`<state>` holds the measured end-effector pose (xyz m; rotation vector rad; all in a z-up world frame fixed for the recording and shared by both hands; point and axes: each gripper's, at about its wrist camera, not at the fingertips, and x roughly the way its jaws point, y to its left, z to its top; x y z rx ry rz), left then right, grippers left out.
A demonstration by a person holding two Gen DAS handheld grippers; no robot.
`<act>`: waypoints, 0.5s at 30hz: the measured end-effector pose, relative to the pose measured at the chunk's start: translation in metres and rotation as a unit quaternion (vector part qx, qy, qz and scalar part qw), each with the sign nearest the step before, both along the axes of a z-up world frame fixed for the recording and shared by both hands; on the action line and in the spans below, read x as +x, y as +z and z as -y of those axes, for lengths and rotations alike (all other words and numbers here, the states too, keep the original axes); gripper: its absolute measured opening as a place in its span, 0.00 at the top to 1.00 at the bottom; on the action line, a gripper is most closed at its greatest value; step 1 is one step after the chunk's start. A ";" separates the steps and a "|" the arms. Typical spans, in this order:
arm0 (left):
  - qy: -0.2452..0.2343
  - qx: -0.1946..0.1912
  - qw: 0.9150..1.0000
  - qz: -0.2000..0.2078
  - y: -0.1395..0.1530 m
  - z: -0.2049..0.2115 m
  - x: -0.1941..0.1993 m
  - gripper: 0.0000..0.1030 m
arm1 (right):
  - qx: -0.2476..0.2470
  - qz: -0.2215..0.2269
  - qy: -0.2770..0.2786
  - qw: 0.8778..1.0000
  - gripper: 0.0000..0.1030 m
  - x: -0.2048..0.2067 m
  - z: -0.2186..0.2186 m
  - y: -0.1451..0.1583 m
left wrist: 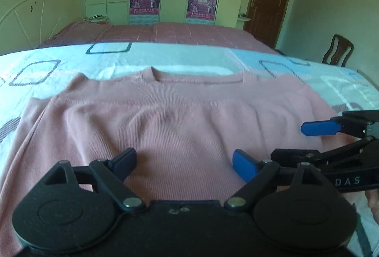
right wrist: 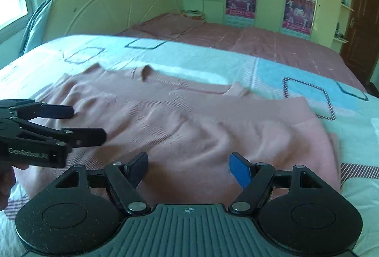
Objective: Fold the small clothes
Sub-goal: 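Move both tools to the new folded edge and close on it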
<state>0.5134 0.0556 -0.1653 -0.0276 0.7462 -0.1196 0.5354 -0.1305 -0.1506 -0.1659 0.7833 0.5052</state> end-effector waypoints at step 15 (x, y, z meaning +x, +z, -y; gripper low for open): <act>0.086 -0.005 0.996 0.007 0.016 -0.068 -0.055 0.16 | -0.002 -0.001 -0.142 0.990 0.27 -0.035 0.093 0.014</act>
